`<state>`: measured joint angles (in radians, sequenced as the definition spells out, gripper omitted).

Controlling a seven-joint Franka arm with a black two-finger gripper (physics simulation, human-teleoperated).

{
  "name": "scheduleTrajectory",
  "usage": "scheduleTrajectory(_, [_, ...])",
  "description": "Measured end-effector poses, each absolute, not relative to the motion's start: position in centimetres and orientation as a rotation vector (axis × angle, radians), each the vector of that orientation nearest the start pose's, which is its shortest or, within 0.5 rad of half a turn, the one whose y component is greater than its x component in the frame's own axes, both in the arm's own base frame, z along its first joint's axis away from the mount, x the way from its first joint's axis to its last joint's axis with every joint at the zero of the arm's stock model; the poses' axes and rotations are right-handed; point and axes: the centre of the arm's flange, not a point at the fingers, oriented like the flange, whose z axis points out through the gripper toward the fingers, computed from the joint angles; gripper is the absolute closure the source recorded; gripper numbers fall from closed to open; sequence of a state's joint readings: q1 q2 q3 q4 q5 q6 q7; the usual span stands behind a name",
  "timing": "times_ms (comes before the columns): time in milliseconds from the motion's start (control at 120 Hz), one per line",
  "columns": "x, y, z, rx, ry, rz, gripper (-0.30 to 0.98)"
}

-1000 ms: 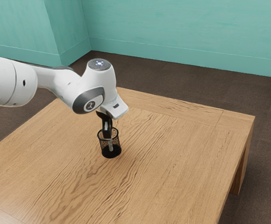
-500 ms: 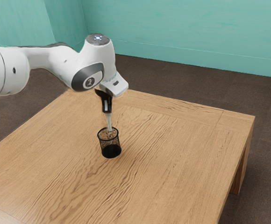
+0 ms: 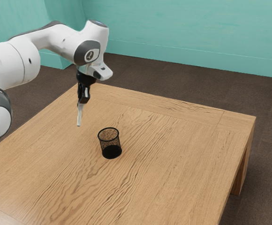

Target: Take the marker out of the pen holder and place it to the left of the pen holder.

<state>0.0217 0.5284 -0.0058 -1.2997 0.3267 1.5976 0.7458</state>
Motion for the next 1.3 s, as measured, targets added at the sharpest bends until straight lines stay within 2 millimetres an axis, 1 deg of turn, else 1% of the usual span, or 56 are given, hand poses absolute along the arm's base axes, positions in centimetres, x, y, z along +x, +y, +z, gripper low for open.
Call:
scheduleTrajectory(67, [68.7,6.5,41.1,-2.708,1.042,0.566,0.78])
scheduleTrajectory(108, [69.3,7.9,39.9,-2.733,0.997,0.617,0.78])
scheduleTrajectory(133, [69.5,8.4,39.3,-2.744,0.975,0.65,0.78])
scheduleTrajectory(183, [70.0,9.1,37.3,-2.762,0.934,0.726,0.78])
scheduleTrajectory(308, [71.4,10.0,32.2,-2.788,0.84,0.885,0.78])
scheduleTrajectory(358, [71.3,10.2,30.5,-2.792,0.809,0.952,0.78])
scheduleTrajectory(442, [70.7,10.3,28.6,-2.789,0.768,1.05,0.78])
scheduleTrajectory(533, [70.1,10.5,27.3,-2.787,0.732,1.127,0.77])
scheduleTrajectory(600, [69.8,10.4,26.7,-2.787,0.716,1.158,0.71])
scheduleTrajectory(717, [69.6,9.9,26.2,-2.795,0.694,1.188,0.45])
scheduleTrajectory(800, [69.6,9.5,26.7,-2.81,0.685,1.18,0.3])
scheduleTrajectory(833, [69.7,9.4,27.4,-2.816,0.68,1.165,0.26])
scheduleTrajectory(867, [69.8,9.2,28.6,-2.826,0.68,1.135,0.22])
scheduleTrajectory(900, [69.9,9.0,31.1,-2.838,0.676,1.081,0.19])
scheduleTrajectory(933, [69.7,8.7,34.3,-2.849,0.673,1.026,0.16])
scheduleTrajectory(975, [68.8,8.4,39.1,-2.858,0.666,0.957,0.13])
scheduleTrajectory(1008, [67.0,7.9,43.3,-2.871,0.668,0.908,0.11])
scheduleTrajectory(1050, [63.6,7.4,48.3,-2.893,0.671,0.835,0.09])
scheduleTrajectory(1083, [60.5,6.9,51.6,-2.911,0.671,0.762,0.08])
scheduleTrajectory(1133, [55.9,6.0,55.8,-2.936,0.667,0.625,0.06])
scheduleTrajectory(1158, [54.3,5.6,57.2,-2.947,0.659,0.555,0.06])
scheduleTrajectory(1192, [53.3,5.4,58.4,-2.959,0.649,0.478,0.05])
scheduleTrajectory(1250, [52.8,5.1,60.1,-2.97,0.63,0.358,0.04])
scheduleTrajectory(1300, [52.9,4.9,60.8,-2.976,0.617,0.287,0.03])
